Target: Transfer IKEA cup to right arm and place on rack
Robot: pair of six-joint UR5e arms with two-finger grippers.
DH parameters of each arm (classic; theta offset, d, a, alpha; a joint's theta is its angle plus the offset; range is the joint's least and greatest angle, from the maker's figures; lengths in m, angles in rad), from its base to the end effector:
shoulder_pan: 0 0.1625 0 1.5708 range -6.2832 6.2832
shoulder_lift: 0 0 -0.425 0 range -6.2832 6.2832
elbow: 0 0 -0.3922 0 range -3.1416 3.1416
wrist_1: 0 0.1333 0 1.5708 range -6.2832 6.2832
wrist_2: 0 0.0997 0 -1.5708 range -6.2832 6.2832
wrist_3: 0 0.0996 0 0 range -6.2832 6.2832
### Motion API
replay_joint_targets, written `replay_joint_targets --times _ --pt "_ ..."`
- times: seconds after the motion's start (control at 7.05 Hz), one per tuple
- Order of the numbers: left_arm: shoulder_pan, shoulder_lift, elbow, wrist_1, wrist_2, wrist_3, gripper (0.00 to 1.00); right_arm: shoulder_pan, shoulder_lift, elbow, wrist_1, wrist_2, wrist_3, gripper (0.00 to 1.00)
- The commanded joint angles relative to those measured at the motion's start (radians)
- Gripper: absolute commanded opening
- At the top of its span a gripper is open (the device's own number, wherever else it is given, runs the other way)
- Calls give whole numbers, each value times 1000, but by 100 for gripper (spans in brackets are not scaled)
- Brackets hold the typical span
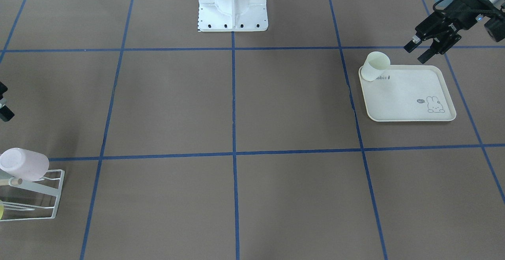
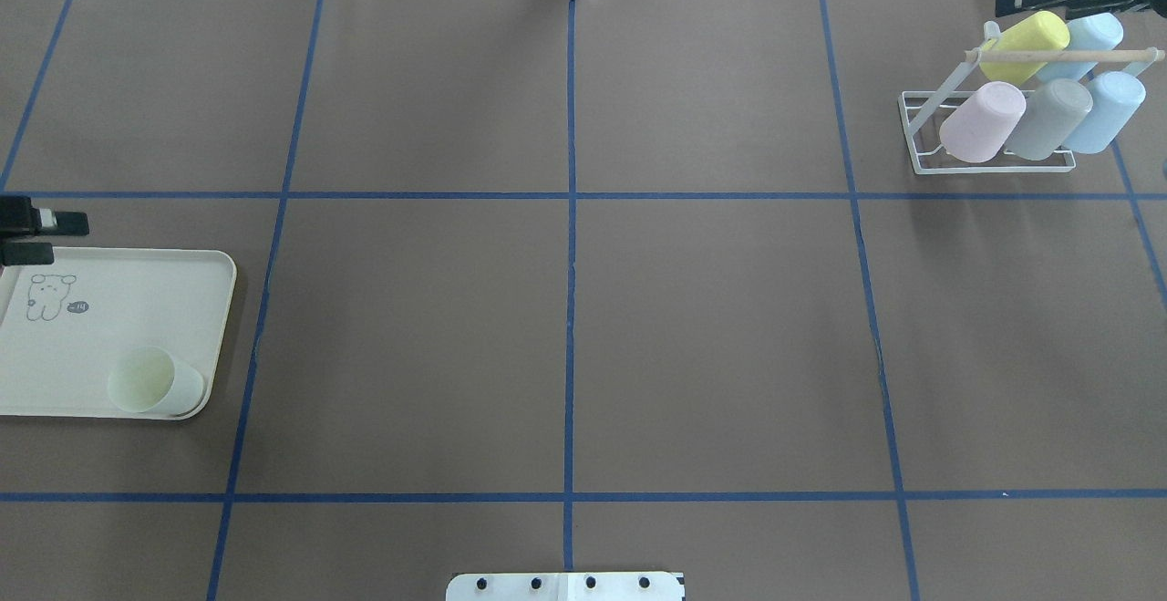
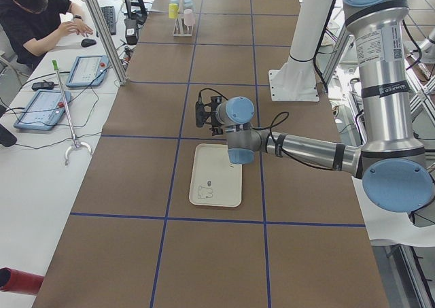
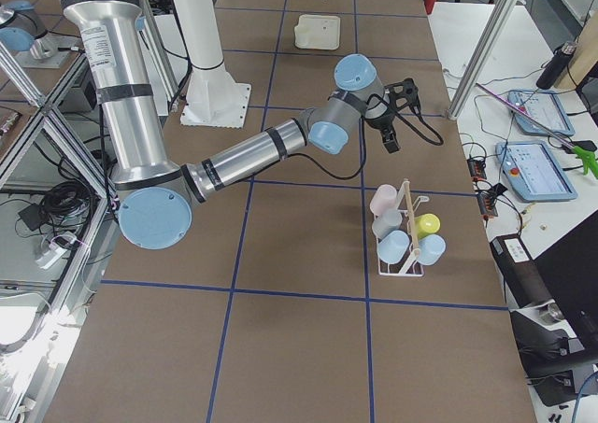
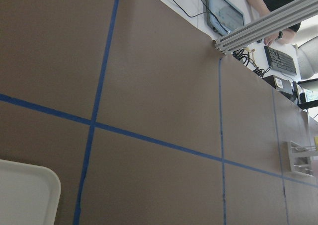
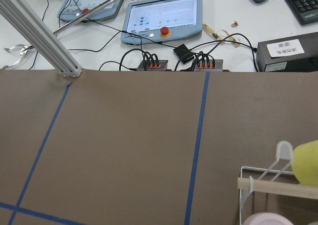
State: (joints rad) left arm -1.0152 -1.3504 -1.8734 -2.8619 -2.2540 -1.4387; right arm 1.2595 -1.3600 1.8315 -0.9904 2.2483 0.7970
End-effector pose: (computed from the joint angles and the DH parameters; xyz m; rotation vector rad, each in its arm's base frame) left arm 0.1476 -0.3713 0.4624 0.2329 1.4039 -0.2610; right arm -0.1026 -0.5502 0.3519 0.5330 -1.0464 0.0725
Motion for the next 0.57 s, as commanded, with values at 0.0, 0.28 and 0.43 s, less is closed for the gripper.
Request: replay_joint_targets --times 0.0,0.28,0.43 --pt "119 31 -1 70 8 24 99 -23 -4 -4 -2 51 2 100" --pt "205 69 2 82 97 29 98 -40 -1 -6 7 50 147 100" --pt "268 88 8 111 160 29 98 -43 2 -8 9 51 154 100"
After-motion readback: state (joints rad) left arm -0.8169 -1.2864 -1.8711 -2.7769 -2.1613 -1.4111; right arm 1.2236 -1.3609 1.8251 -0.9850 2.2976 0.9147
